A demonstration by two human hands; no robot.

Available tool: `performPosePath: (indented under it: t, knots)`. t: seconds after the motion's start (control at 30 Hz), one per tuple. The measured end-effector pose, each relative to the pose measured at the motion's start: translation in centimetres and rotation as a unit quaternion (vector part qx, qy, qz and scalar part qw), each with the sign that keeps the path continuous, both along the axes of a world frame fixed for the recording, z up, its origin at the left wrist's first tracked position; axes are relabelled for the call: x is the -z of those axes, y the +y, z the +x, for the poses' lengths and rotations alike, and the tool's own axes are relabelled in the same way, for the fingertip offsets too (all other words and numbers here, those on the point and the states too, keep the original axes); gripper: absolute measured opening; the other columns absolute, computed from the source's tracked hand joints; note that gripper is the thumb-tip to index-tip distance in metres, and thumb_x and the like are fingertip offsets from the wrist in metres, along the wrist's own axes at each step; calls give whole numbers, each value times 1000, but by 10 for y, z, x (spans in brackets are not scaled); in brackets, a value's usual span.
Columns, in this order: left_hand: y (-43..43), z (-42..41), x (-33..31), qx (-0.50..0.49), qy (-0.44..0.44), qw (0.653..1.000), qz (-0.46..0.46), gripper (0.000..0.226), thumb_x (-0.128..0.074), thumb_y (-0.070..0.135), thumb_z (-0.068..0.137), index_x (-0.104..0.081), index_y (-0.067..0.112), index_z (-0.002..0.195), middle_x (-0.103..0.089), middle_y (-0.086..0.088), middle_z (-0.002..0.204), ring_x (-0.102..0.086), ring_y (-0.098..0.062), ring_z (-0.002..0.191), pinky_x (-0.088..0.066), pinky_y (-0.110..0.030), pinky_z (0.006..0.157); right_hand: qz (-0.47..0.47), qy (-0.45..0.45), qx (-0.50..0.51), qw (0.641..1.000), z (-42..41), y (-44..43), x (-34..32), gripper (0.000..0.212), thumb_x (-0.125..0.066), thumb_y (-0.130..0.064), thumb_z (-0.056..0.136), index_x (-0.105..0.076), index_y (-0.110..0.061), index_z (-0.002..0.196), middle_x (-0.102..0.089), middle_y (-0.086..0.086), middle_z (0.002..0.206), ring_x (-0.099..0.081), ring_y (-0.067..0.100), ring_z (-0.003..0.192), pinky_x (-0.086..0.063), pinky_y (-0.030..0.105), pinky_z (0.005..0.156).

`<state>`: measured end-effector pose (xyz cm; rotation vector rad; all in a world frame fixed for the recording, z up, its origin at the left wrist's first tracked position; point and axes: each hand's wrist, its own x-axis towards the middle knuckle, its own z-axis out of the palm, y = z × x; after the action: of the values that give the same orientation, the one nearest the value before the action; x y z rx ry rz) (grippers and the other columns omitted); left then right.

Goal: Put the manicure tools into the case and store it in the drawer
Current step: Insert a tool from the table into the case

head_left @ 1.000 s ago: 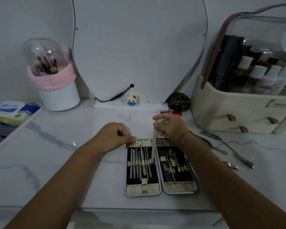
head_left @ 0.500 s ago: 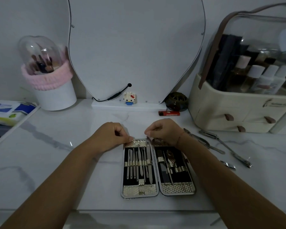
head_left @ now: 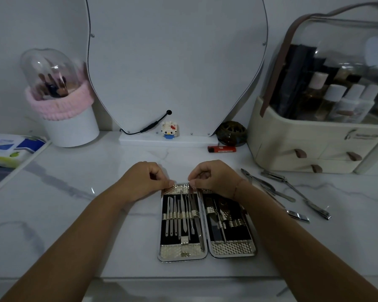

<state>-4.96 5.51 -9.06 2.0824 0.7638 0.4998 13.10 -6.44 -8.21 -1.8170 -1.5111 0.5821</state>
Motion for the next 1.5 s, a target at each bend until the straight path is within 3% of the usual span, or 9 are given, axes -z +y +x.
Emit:
performPosePath:
  t: [0.17, 0.57, 0.7, 0.8, 0.9, 1.03, 1.13, 1.3, 1.5]
  knots:
    - [-1, 0, -1, 1, -4, 1000, -7, 23, -83, 25, 69, -65, 20, 54, -64, 3, 67, -51, 0, 56, -40, -13, 56, 1, -14, -12, 1000, -5, 0, 0, 17, -75, -14, 72, -70, -9, 86, -63, -6, 71, -55, 3, 59, -45, 9, 58]
    - [0, 1, 1, 1, -5, 1000, 10, 21, -82, 22, 70, -68, 13, 58, -66, -4, 69, -53, -4, 57, -40, -12, 54, -6, -37, -3, 999, -11, -2, 3, 16, -74, -20, 73, -70, -12, 87, -64, -1, 76, -57, 11, 70, -52, 29, 72]
    - [0, 1, 1, -2, -12, 1000, -5, 22, -83, 22, 69, -67, 15, 56, -66, 3, 66, -54, -3, 57, -41, -11, 54, 4, -22, -1, 1000, -8, -9, -3, 21, -71, -19, 77, -68, -11, 95, -63, -3, 81, -56, 6, 71, -48, 14, 68]
    - [0, 0, 2, -4, -8, 1000, -13, 22, -82, 24, 69, -68, 9, 60, -68, -2, 69, -57, -3, 60, -42, -10, 57, 34, -33, 46, 998, 12, -32, -20, 20, -66, -22, 81, -67, -14, 99, -65, -6, 90, -61, 2, 80, -48, 8, 68]
    - [0, 0, 1, -2, -8, 1000, -8, 22, -83, 22, 68, -67, 16, 55, -68, 0, 69, -57, -2, 59, -42, -8, 56, 37, -90, 136, 986, 53, -76, -33, 14, -67, -24, 80, -69, -18, 93, -65, -10, 82, -60, -1, 77, -43, 8, 68]
    - [-2, 1, 1, -3, -23, 1000, -20, 24, -83, 17, 69, -66, 18, 51, -67, 3, 64, -56, -2, 57, -43, -10, 57, -13, -147, 236, 961, 94, -132, -34, 3, -72, -21, 75, -69, -23, 75, -64, -9, 71, -57, 6, 69, -37, 13, 61]
    - [-3, 0, 1, -6, -23, 999, -25, 23, -83, 18, 69, -66, 17, 53, -67, 0, 66, -58, -7, 62, -45, -19, 64, -84, -189, 236, 949, 103, -148, -26, 8, -73, -24, 74, -67, -29, 72, -61, -9, 73, -50, 3, 68, -34, 13, 59]
    - [-5, 0, 1, -11, -23, 999, -24, 21, -82, 19, 69, -67, 11, 57, -66, -4, 68, -56, -9, 63, -43, -18, 63, -104, -192, 252, 943, 102, -149, -12, 11, -75, -30, 71, -65, -26, 73, -54, -13, 70, -47, 3, 66, -32, 17, 57]
    - [-4, 0, 2, -12, -21, 999, -22, 21, -82, 21, 68, -67, 14, 56, -65, -5, 70, -55, -11, 65, -43, -21, 64, -120, -165, 255, 945, 97, -147, -14, 14, -74, -27, 73, -62, -25, 65, -56, -13, 67, -54, 9, 70, -41, 25, 72]
